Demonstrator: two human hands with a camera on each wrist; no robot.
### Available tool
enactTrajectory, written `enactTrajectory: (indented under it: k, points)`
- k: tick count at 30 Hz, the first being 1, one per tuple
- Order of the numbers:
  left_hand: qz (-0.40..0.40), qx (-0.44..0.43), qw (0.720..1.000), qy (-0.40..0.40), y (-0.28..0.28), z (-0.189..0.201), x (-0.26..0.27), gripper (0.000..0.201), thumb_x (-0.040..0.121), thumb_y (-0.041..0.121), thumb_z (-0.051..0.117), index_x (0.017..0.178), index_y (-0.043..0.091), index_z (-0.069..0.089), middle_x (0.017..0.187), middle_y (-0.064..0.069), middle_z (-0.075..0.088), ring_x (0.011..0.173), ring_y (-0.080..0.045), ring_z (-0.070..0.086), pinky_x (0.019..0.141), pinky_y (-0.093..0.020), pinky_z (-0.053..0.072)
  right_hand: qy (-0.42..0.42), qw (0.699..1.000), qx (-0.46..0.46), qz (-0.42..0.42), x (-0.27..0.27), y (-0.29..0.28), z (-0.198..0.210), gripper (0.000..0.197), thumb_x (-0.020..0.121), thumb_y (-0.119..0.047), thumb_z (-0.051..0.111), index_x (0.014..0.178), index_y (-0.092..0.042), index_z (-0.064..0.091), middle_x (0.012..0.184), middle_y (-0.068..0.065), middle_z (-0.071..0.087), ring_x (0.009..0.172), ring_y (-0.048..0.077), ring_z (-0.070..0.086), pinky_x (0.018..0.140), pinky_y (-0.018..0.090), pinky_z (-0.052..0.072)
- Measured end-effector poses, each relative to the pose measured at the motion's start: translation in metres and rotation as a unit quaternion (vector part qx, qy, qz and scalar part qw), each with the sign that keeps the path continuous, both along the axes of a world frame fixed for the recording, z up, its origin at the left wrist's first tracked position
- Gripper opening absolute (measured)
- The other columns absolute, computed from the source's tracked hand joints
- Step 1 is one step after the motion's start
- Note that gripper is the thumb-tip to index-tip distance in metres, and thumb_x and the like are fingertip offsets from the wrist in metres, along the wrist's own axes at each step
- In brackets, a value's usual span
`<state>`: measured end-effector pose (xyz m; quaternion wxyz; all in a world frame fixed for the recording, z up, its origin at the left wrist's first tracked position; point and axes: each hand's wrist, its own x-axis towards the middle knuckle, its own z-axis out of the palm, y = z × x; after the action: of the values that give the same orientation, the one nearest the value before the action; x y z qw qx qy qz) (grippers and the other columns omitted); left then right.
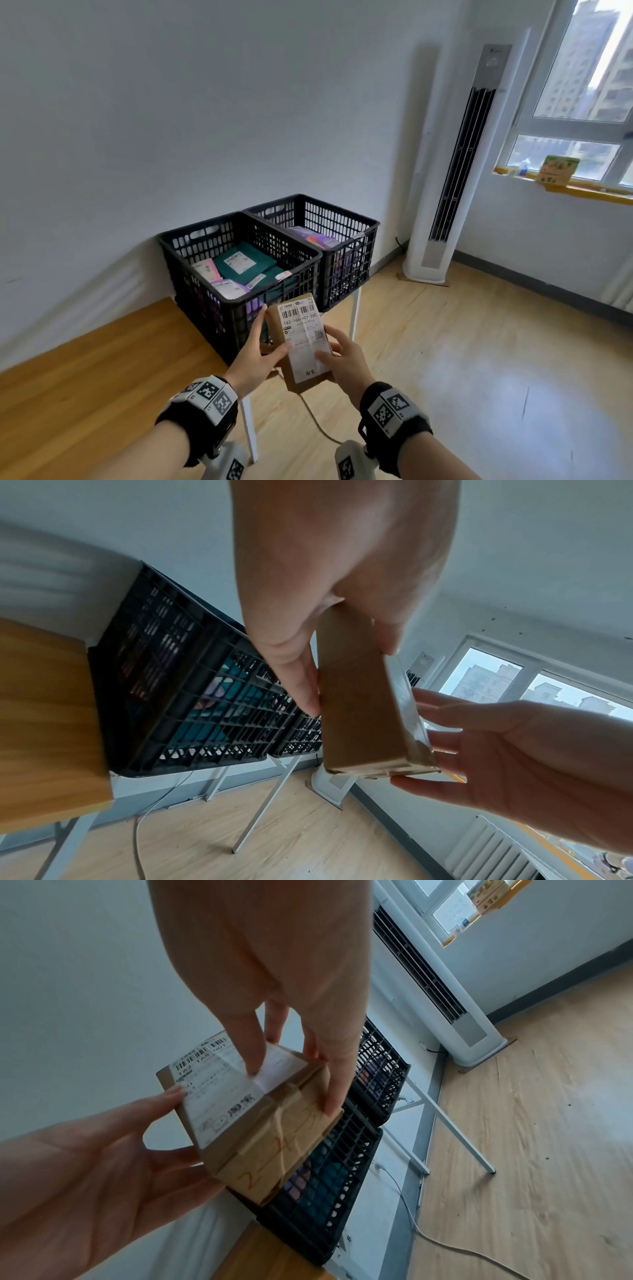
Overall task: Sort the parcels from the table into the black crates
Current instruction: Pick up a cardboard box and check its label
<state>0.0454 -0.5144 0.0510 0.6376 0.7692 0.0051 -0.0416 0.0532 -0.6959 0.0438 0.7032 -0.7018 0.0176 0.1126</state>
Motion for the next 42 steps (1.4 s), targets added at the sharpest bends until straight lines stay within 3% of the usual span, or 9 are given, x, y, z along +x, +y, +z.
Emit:
enactTrajectory:
  k: [3,9,14,22,25,28,34,40,42]
  points:
    - [0.006,0.0,1.0,0.017,-0.031,0.001,0.013,0.078,0.089,0.024,0.063,0.143,0.046,0.01,0.113,-0.004,0.061,0.093,-0.02,0.067,0.068,-0.027,0.055,0.006,1.0,0.003,-0.004,0.014,-0.035,-0.002,0.047,0.089,0.005,0.055,0.129,-0.02,0.049,0.112,0.01,0.06,0.103,0.027,0.063,0.078,0.041,0.059]
    - [0.007,-0.008,1.0,0.024,-0.08,0.006,0.059,0.047,0.09,0.03,0.06,0.127,0.033,0.03,0.102,-0.016,0.067,0.091,-0.028,0.067,0.078,-0.039,0.056,-0.005,0.999,-0.017,-0.033,0.055,-0.089,-0.005,0.041,0.09,0.002,0.056,0.126,-0.016,0.052,0.114,0.01,0.061,0.105,0.026,0.062,0.078,0.039,0.059]
    - [0.036,-0.039,0.999,0.002,-0.107,0.015,0.117,0.025,0.091,0.029,0.058,0.107,0.023,0.039,0.101,-0.021,0.065,0.091,-0.031,0.068,0.081,-0.042,0.057,-0.032,0.997,-0.061,-0.046,0.11,-0.118,-0.001,0.037,0.091,-0.004,0.057,0.127,-0.014,0.051,0.114,0.007,0.062,0.101,0.019,0.062,0.072,0.026,0.057]
    - [0.055,-0.052,0.997,-0.015,-0.133,0.023,0.228,0.036,0.092,0.032,0.056,0.112,0.005,0.044,0.105,-0.022,0.064,0.09,-0.029,0.067,0.075,-0.033,0.059,-0.049,0.992,-0.115,-0.023,0.231,-0.154,0.023,0.04,0.09,-0.01,0.061,0.128,-0.015,0.05,0.117,0.005,0.06,0.095,0.015,0.062,0.069,0.024,0.057]
    - [0.065,-0.066,0.995,-0.021,-0.139,0.029,0.27,0.035,0.093,0.025,0.056,0.112,-0.002,0.043,0.104,-0.019,0.061,0.085,-0.022,0.066,0.067,-0.024,0.058,-0.055,0.988,-0.144,0.022,0.279,-0.164,0.036,0.053,0.083,-0.018,0.072,0.13,-0.019,0.048,0.119,0.005,0.06,0.097,0.016,0.063,0.076,0.029,0.058]
    - [0.071,-0.068,0.995,-0.029,-0.143,0.04,0.307,0.031,0.093,0.022,0.056,0.113,0.002,0.043,0.104,-0.014,0.061,0.086,-0.022,0.067,0.071,-0.029,0.059,-0.089,0.972,-0.206,0.068,0.318,-0.171,0.053,0.074,0.073,-0.022,0.081,0.136,-0.018,0.042,0.121,0.002,0.055,0.102,0.014,0.059,0.079,0.028,0.057]
    - [0.081,-0.031,0.996,-0.034,-0.149,0.07,0.366,0.033,0.092,0.022,0.057,0.113,0.001,0.043,0.105,-0.013,0.062,0.091,-0.025,0.068,0.074,-0.036,0.06,-0.134,0.945,-0.254,0.158,0.385,-0.18,0.081,0.092,0.067,-0.003,0.082,0.141,-0.017,0.03,0.115,-0.002,0.047,0.091,0.007,0.052,0.05,0.012,0.049]
    - [0.114,0.014,0.993,-0.036,-0.158,0.097,0.427,0.022,0.093,0.023,0.057,0.102,0.007,0.043,0.104,-0.018,0.064,0.092,-0.03,0.069,0.082,-0.043,0.057,-0.213,0.908,-0.301,0.199,0.476,-0.183,0.091,0.098,0.064,-0.011,0.085,0.142,-0.017,0.026,0.125,0.001,0.046,0.116,0.02,0.048,0.071,0.02,0.053]
    - [0.143,0.007,0.989,-0.032,-0.163,0.106,0.447,0.023,0.093,0.021,0.057,0.103,0.006,0.042,0.105,-0.019,0.064,0.094,-0.032,0.068,0.083,-0.045,0.057,-0.224,0.903,-0.296,0.217,0.505,-0.182,0.095,0.099,0.063,-0.011,0.086,0.141,-0.016,0.026,0.125,0.002,0.046,0.113,0.02,0.05,0.072,0.023,0.054]
